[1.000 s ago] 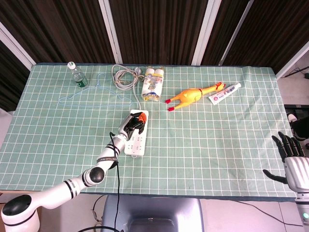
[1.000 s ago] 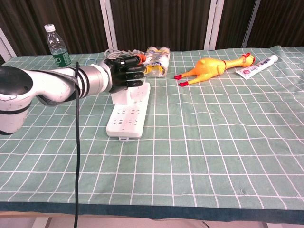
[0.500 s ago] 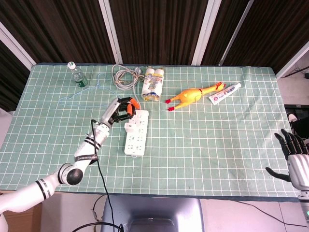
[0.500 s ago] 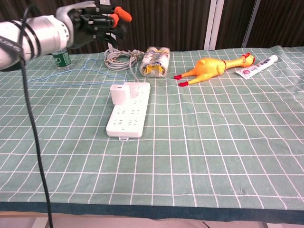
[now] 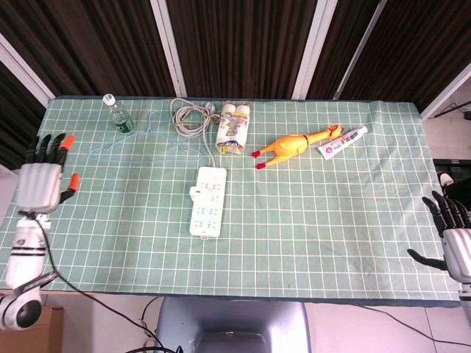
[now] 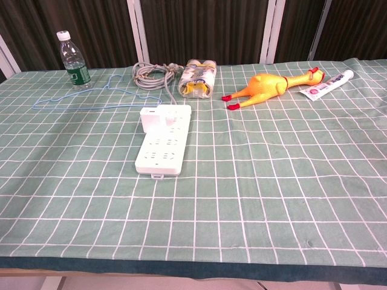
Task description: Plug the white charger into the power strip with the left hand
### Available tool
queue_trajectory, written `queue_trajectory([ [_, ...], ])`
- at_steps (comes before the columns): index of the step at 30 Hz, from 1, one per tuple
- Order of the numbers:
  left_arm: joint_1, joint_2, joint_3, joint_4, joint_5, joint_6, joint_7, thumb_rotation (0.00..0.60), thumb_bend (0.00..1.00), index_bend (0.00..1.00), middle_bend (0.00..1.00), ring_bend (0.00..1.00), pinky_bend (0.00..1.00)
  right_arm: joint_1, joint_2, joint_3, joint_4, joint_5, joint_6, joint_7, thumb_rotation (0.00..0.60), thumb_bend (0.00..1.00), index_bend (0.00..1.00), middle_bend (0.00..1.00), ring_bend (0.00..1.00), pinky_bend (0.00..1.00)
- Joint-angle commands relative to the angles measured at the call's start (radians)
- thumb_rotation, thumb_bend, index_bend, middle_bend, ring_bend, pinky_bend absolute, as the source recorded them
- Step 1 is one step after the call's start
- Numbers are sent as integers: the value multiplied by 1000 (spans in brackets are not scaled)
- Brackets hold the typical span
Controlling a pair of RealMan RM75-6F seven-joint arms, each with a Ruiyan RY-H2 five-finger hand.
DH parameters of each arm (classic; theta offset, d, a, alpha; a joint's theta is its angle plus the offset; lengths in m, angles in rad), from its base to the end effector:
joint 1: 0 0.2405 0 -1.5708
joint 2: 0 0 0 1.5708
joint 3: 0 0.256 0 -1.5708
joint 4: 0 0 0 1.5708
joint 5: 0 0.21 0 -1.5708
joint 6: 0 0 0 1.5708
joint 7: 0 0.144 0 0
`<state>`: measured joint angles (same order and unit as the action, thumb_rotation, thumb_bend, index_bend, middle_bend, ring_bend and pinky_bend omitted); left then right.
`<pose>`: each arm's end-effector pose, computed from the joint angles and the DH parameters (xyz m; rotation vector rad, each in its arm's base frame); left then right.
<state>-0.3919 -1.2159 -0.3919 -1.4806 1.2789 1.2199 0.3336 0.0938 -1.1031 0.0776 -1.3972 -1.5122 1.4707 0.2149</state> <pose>-0.2526 0.3392 0.1765 -1.3585 -0.5777 -0.8591 -0.3476 -0.1930 0.1916 1.3707 -0.8680 0.9196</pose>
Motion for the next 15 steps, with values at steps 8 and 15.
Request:
queue_trajectory([
  [8,294,92,266,-110,150,288,-119,600,424,73,44,0,8,-22,-17,-28,7,-46,45,-8,600,0,0,0,0,34],
  [15,334,95,335,-158,172,292,-75,600,422,71,44,0,4,-7,-20,-45,-10,-88,35,-19,600,0,0,0,0,34],
])
